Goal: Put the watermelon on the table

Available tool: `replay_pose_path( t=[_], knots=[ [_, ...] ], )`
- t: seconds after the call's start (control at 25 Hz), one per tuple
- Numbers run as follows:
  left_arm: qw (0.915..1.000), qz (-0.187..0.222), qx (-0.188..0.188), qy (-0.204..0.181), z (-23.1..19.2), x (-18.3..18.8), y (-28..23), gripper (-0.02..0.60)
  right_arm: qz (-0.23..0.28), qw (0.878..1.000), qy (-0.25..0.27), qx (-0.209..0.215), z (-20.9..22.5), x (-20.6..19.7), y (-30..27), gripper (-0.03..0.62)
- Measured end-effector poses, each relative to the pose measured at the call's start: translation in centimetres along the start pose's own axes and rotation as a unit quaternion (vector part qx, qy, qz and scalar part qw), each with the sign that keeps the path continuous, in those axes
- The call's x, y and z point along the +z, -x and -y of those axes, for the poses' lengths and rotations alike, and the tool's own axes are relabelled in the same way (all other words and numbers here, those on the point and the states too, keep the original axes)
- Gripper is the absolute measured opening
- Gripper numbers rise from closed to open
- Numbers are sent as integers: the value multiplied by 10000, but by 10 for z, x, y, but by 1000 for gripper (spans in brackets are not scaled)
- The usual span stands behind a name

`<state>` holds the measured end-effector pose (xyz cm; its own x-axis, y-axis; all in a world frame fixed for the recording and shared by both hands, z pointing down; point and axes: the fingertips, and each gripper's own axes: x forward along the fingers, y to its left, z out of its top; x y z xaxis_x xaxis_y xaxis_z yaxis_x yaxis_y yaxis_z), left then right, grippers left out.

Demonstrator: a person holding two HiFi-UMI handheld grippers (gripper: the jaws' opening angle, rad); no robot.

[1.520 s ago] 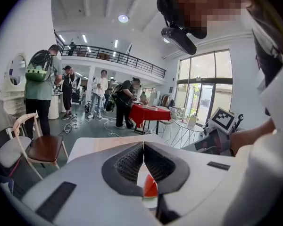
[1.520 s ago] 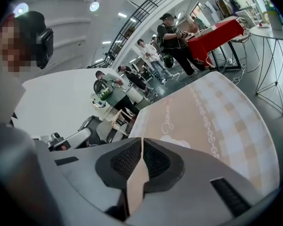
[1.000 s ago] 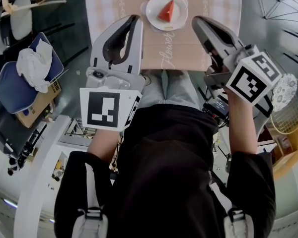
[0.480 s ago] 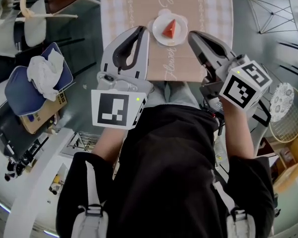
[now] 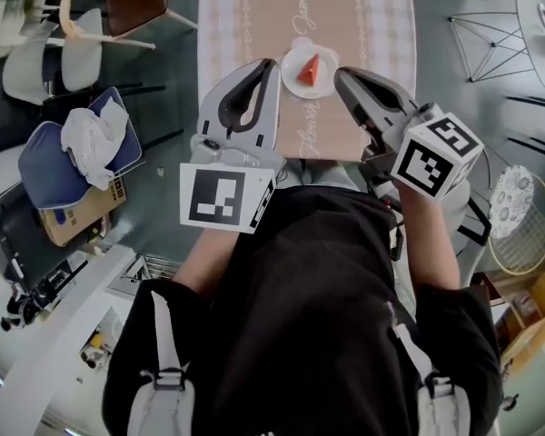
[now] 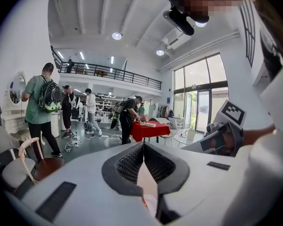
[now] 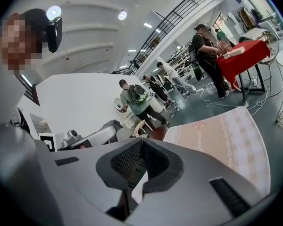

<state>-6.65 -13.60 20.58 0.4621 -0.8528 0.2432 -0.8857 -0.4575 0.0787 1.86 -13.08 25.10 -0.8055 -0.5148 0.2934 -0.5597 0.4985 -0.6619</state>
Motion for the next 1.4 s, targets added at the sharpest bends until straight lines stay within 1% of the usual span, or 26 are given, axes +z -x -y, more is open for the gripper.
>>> replay_pose_path(
  t=[0.12, 0.32, 0.64, 0.96, 1.24, 1.4],
  knots=[
    [9999, 7, 94, -71, 5, 4, 5, 15, 34, 9999, 117, 68, -5, 6, 9, 17],
    [9997, 23, 208, -98, 18, 2, 8, 15, 1, 9988, 466, 145, -10, 17, 29, 17],
    [9994, 104, 276, -164, 33, 3, 14, 15, 102, 9980, 593, 199, -9, 22, 52, 17],
    [9995, 174, 110, -231, 46, 7, 34, 15, 165, 9975, 654, 226, -31, 9, 61, 17],
    [9991, 307, 92, -273, 44, 5, 83, 15, 248, 9968, 739, 159, -67, -17, 67, 17],
    [9990, 330, 116, -263, 44, -3, 116, 15, 273, 9963, 798, 148, -93, -39, 71, 17]
  ],
)
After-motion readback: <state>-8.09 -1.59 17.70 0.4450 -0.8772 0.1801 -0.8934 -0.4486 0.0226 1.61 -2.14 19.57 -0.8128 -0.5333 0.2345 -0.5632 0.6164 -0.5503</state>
